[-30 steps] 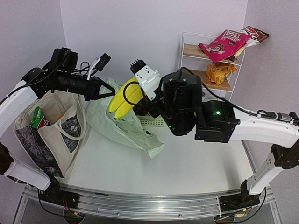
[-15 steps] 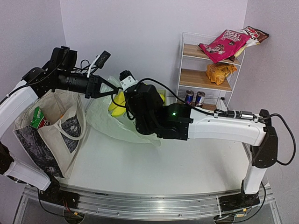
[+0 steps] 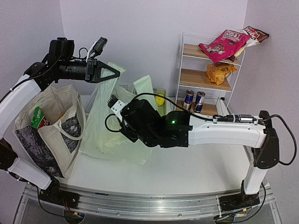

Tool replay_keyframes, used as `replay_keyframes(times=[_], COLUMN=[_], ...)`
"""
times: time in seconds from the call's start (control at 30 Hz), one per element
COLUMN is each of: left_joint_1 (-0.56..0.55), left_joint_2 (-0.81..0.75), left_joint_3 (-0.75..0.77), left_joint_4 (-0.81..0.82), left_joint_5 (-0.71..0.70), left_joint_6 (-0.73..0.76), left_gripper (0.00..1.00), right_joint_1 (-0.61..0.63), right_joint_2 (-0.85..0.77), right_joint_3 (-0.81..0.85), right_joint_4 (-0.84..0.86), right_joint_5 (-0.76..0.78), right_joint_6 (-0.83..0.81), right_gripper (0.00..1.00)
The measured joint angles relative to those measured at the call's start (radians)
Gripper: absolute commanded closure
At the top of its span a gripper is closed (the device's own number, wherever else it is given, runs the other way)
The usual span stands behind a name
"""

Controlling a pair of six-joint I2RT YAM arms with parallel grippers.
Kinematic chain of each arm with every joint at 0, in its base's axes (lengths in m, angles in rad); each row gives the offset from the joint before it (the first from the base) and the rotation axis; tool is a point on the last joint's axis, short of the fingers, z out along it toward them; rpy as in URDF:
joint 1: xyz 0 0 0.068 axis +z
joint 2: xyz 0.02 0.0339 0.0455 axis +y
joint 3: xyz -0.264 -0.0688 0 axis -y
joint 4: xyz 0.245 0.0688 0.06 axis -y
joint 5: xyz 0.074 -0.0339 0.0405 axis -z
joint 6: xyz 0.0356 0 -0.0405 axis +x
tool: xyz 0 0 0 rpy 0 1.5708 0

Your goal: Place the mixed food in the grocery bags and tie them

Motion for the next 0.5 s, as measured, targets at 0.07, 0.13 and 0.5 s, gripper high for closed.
replay_keyframes(times=[0.07, 0.13, 0.5], left_joint_1=[0.005, 0.008, 0.015], left_joint_2=[0.000, 0.000, -0.156], left_joint_3=[0.000, 0.005, -0.124], left_joint_4=[0.001, -0.011, -0.303], left_joint_5=[0.002, -0.002, -0.136], left_joint_6=[-0.007, -0.005, 0.526], left_gripper=[1.00, 1.00, 1.00], right_joint_1=[-0.009, -0.035, -0.155], right_joint_2=[-0.008, -0.021, -0.080], right_joint_3=[-0.002, 0.002, 0.254], right_joint_4=[-0.060, -0.120, -0.313], right_joint_5=[-0.064, -0.127, -0.605], right_joint_6=[0.042, 0.082, 0.281], right_gripper=[0.22, 0.14, 0.14])
